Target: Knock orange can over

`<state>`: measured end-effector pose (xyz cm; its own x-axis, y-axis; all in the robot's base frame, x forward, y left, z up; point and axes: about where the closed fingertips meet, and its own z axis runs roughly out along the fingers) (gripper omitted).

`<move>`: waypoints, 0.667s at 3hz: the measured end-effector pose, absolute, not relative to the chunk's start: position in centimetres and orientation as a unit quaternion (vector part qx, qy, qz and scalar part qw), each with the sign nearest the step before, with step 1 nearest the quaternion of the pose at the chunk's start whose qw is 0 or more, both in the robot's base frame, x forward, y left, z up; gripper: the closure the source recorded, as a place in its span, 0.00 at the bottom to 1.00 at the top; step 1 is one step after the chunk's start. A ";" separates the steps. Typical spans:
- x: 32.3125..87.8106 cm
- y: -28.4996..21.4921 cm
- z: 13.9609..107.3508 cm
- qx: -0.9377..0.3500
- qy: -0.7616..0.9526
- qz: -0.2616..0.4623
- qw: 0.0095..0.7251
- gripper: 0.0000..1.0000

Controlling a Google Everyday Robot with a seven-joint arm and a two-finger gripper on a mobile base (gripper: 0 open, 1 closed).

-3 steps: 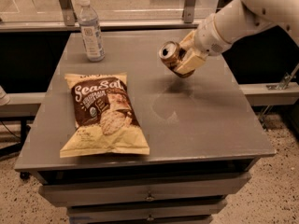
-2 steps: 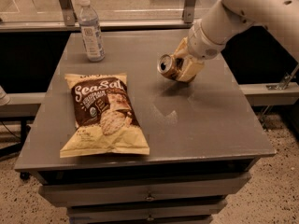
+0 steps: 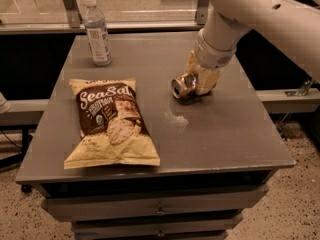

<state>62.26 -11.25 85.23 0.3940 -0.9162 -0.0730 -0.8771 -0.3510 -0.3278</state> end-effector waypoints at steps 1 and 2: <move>61.6 -11.3 85.4 -0.833 0.530 -0.074 0.143 0.37; 61.0 -11.6 85.5 -0.839 0.521 -0.078 0.135 0.15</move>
Offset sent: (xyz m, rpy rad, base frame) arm -0.0207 -0.0094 0.0062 -0.0918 -0.0094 0.0779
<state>61.00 -11.64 85.45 0.4449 -0.8955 -0.0102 -0.8537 -0.4206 -0.3070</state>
